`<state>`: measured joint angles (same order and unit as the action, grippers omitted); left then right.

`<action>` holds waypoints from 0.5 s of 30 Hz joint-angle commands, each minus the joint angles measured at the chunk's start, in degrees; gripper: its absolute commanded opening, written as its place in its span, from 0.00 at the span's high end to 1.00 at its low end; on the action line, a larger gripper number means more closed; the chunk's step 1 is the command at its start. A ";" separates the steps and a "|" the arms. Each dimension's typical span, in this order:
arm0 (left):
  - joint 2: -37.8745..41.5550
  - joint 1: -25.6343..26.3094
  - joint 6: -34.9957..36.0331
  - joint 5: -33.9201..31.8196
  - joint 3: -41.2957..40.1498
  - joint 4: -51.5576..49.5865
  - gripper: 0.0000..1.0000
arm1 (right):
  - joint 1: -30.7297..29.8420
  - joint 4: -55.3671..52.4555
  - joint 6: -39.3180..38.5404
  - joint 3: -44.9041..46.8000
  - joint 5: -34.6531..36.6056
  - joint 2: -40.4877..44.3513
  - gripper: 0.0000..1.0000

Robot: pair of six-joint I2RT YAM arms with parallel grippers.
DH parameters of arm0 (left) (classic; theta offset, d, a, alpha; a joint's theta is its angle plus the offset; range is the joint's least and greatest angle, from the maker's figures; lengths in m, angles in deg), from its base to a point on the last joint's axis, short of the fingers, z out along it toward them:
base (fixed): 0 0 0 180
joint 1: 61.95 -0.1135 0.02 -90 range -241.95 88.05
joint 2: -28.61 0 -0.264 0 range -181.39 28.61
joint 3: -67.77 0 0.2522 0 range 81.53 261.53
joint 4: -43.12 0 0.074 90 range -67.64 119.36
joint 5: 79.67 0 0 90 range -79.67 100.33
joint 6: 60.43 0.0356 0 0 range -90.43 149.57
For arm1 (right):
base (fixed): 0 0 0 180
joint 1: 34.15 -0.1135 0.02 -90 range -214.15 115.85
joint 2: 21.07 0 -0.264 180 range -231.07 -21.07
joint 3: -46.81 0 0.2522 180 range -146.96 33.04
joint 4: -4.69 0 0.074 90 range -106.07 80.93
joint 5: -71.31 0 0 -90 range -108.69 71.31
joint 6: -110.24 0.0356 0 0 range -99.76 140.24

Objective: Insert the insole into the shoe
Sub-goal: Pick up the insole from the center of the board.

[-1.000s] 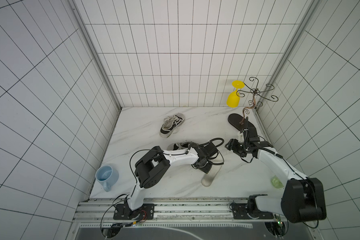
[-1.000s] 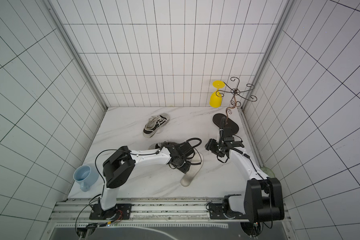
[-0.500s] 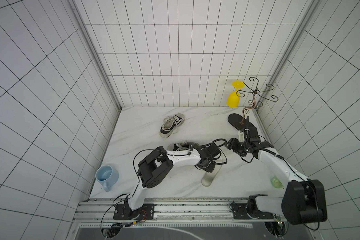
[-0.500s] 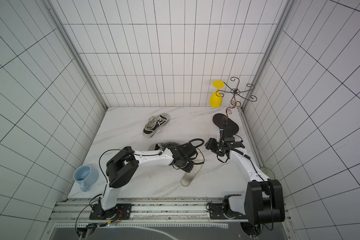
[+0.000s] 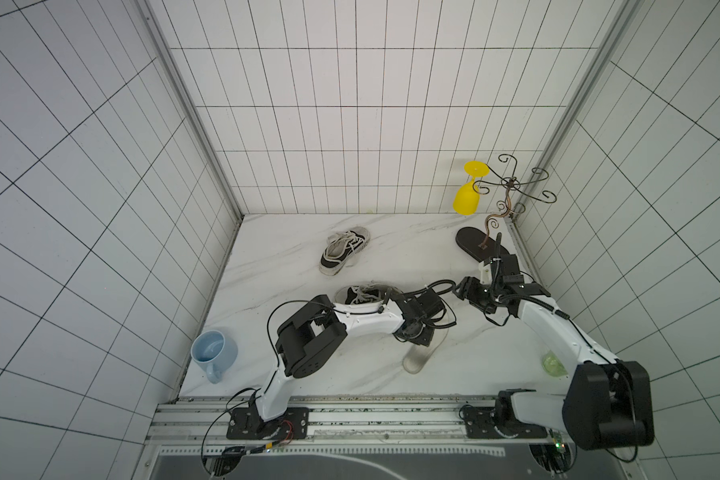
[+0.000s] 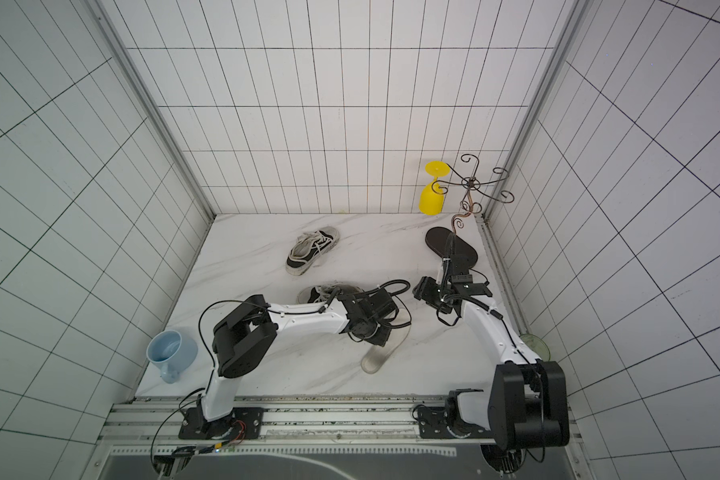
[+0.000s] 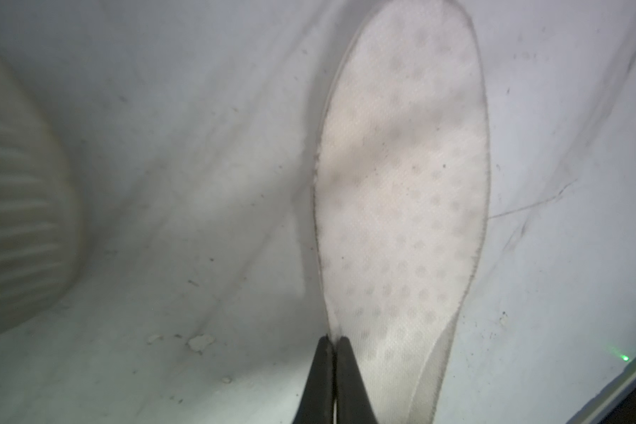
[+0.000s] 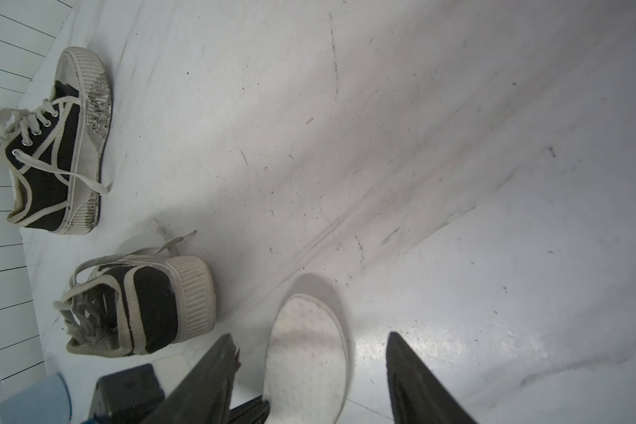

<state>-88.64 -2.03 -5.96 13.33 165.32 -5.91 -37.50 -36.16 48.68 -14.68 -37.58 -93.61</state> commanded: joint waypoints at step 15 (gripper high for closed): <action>12.11 -6.72 -10.50 -3.19 2.47 6.81 1.00 | -9.14 18.18 8.31 6.37 -23.15 -0.36 0.53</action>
<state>-77.78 -8.06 -14.68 10.23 166.69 -1.38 -44.56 -25.01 53.65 -11.01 -57.10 -93.21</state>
